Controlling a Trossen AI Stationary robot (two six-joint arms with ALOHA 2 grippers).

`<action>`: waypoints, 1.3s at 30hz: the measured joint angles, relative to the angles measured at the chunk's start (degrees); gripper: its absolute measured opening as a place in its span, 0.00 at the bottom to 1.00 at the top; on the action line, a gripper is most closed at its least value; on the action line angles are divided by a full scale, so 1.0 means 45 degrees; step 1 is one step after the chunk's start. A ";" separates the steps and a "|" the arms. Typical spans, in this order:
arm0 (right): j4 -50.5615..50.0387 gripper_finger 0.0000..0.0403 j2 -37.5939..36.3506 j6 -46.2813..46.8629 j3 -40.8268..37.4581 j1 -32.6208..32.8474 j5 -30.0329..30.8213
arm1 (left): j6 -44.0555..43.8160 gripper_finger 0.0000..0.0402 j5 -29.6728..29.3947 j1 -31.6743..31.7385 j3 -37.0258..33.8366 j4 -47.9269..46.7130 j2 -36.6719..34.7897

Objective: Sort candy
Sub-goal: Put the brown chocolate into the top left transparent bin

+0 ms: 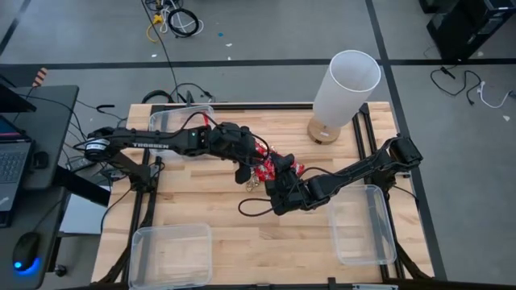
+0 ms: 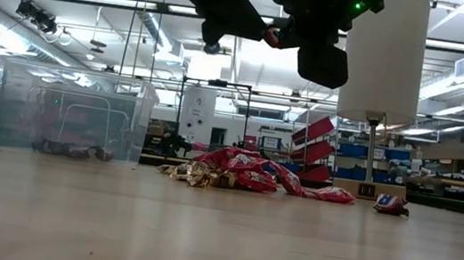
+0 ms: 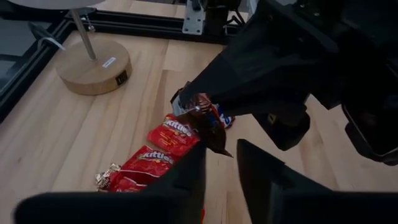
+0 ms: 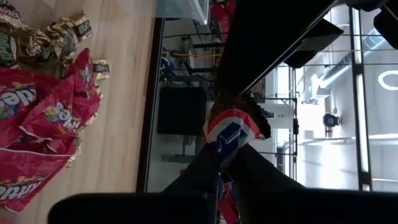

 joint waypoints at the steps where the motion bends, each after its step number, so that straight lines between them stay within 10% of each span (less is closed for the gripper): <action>1: 0.0001 0.08 0.0000 0.0016 0.0000 0.0000 -0.0034 | 0.0000 0.17 -0.0026 0.0000 0.0000 -0.0010 0.0000; 6: 0.0000 0.07 0.0000 0.0040 0.0000 0.0000 -0.0046 | -0.0007 0.02 -0.0026 0.0005 0.0000 -0.0009 0.0000; 24: 0.0027 0.25 0.0000 0.2149 -0.0010 0.0884 0.1035 | 0.0024 0.00 -0.0539 0.0005 0.0005 -0.0573 -0.0657; 39: -0.0258 0.28 -0.0559 0.4473 -0.0010 0.0908 0.0460 | -0.0083 0.00 -0.4481 0.0050 0.0253 -0.6681 -0.3851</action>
